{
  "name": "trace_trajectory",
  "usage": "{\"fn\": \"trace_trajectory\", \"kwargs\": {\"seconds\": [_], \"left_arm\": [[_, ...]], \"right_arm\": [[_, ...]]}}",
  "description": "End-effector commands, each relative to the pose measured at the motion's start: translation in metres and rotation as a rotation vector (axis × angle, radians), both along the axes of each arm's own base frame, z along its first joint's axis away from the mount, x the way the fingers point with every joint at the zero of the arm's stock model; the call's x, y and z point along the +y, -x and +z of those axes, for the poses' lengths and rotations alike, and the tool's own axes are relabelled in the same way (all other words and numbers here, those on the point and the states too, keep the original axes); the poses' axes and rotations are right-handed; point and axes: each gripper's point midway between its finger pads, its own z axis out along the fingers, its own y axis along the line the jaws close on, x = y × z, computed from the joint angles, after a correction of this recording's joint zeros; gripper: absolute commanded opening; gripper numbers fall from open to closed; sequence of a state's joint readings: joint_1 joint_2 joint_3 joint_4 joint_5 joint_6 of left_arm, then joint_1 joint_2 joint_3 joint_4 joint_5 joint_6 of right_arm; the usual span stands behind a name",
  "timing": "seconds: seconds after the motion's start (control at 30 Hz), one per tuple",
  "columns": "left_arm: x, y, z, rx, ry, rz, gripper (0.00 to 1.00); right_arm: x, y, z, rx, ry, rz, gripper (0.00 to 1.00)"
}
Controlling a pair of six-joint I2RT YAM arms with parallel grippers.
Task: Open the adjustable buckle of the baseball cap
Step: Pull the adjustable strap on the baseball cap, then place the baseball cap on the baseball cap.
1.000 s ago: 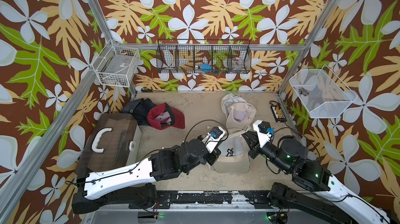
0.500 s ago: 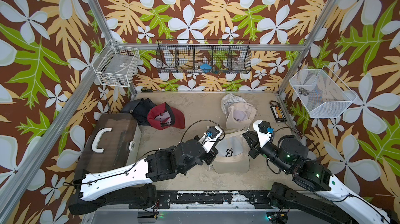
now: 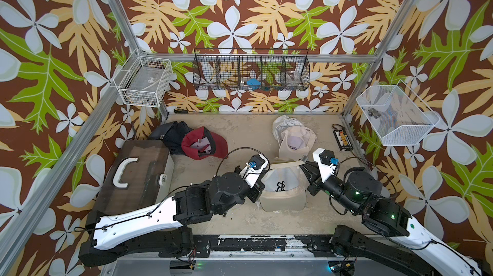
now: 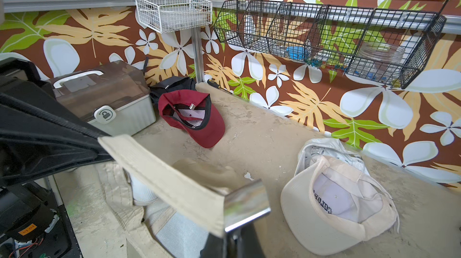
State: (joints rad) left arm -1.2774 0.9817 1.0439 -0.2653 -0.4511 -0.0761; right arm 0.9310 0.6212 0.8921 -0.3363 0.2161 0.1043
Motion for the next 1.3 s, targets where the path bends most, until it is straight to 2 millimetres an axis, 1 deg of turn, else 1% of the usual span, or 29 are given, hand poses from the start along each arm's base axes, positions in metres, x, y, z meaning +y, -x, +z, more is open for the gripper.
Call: {"fn": "trace_trajectory", "kwargs": {"seconds": [0.0,0.33,0.5,0.6,0.73,0.83,0.87,0.9,1.0,1.1,1.17,1.27], "left_arm": [[0.008,-0.003,-0.002,-0.007,-0.019,0.032,0.00],[0.019,-0.004,-0.002,-0.016,-0.012,0.060,0.00],[0.023,-0.006,0.000,-0.024,-0.007,0.079,0.00],[0.024,-0.007,0.000,-0.026,0.000,0.084,0.00],[0.024,-0.011,-0.006,-0.021,0.000,0.088,0.00],[0.024,-0.016,-0.011,0.001,0.016,0.083,0.00],[0.024,-0.017,-0.014,0.003,0.017,0.082,0.00],[0.024,-0.019,-0.015,0.003,0.019,0.083,0.00],[0.022,-0.024,-0.021,0.012,0.013,0.087,0.00],[0.018,-0.031,-0.028,0.024,0.001,0.087,0.00],[0.015,-0.036,-0.032,0.029,-0.009,0.089,0.00],[0.013,-0.045,-0.038,0.039,-0.014,0.094,0.00]], "right_arm": [[-0.008,-0.005,0.008,-0.020,-0.022,-0.051,0.00],[-0.008,-0.005,0.003,-0.015,-0.019,-0.053,0.00],[-0.006,-0.005,-0.003,-0.004,-0.013,-0.047,0.00],[-0.001,-0.005,-0.012,0.010,0.003,-0.031,0.00],[0.004,-0.007,-0.031,0.047,0.025,-0.027,0.00],[0.007,-0.006,-0.043,0.068,0.032,-0.010,0.05],[0.009,-0.006,-0.047,0.073,0.036,-0.005,0.08],[0.009,-0.005,-0.050,0.077,0.038,0.001,0.12],[0.011,-0.005,-0.059,0.093,0.051,0.006,0.27],[0.010,-0.005,-0.066,0.106,0.068,0.001,0.37],[0.008,-0.005,-0.070,0.111,0.075,-0.007,0.40],[0.005,-0.004,-0.072,0.111,0.068,-0.012,0.41]]}}
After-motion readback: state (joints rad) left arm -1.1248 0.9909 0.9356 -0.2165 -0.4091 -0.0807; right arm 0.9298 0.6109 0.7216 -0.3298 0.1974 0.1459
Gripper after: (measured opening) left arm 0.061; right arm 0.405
